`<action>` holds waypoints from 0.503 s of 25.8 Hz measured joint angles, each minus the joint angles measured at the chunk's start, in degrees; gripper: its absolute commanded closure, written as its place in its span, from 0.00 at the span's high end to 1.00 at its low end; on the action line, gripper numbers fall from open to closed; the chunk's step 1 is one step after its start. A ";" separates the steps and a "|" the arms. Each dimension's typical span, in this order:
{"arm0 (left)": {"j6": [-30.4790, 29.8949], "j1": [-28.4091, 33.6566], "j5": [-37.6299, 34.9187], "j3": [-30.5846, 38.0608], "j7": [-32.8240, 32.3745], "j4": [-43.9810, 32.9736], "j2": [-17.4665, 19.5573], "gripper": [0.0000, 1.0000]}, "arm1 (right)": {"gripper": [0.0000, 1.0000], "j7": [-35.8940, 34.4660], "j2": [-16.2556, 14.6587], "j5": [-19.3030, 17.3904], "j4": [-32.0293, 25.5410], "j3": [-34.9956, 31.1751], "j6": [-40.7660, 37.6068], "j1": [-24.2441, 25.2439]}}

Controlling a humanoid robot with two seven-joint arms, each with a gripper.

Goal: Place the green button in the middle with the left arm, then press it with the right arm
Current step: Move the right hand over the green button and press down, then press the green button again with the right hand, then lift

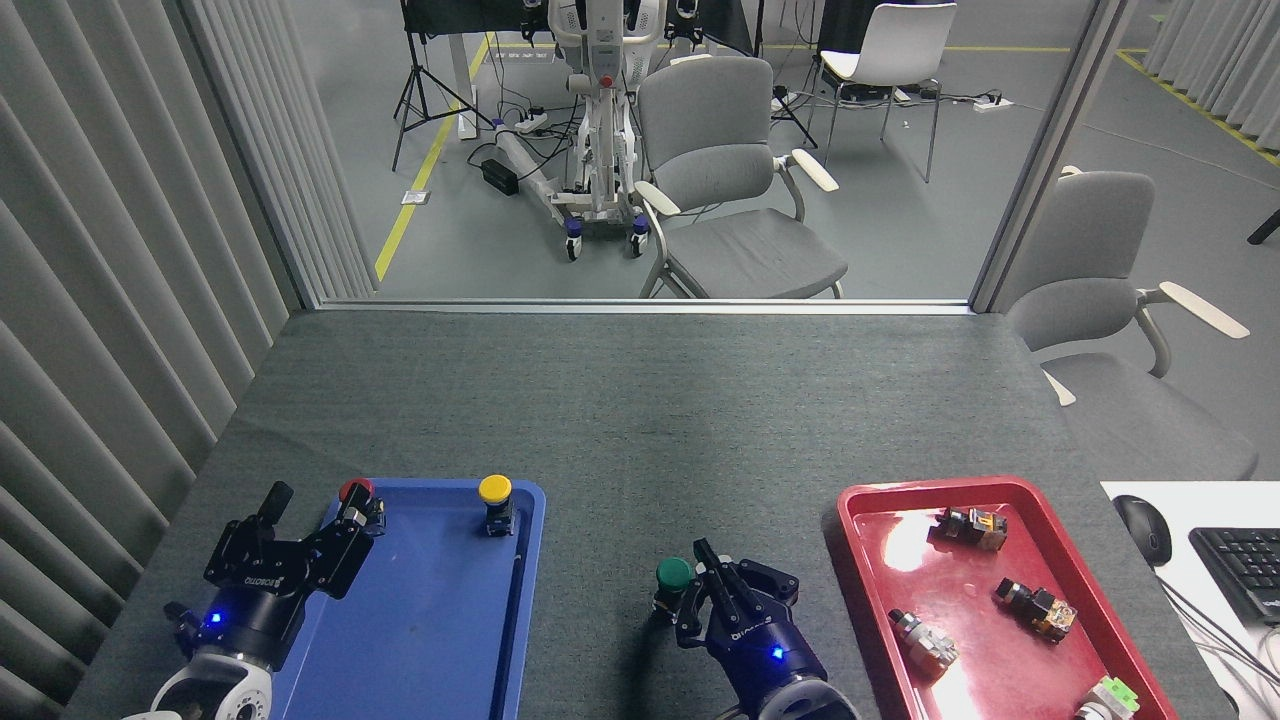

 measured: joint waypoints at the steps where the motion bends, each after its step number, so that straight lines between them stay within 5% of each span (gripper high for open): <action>1: -0.55 0.14 1.19 0.06 -0.01 -0.23 0.15 0.99 | 0.02 0.11 0.12 0.14 0.52 0.10 -0.31 -0.15; 13: -1.20 2.34 3.91 0.31 -0.45 -1.47 -0.11 0.99 | 0.02 0.65 1.42 0.82 4.10 1.62 -2.11 -1.64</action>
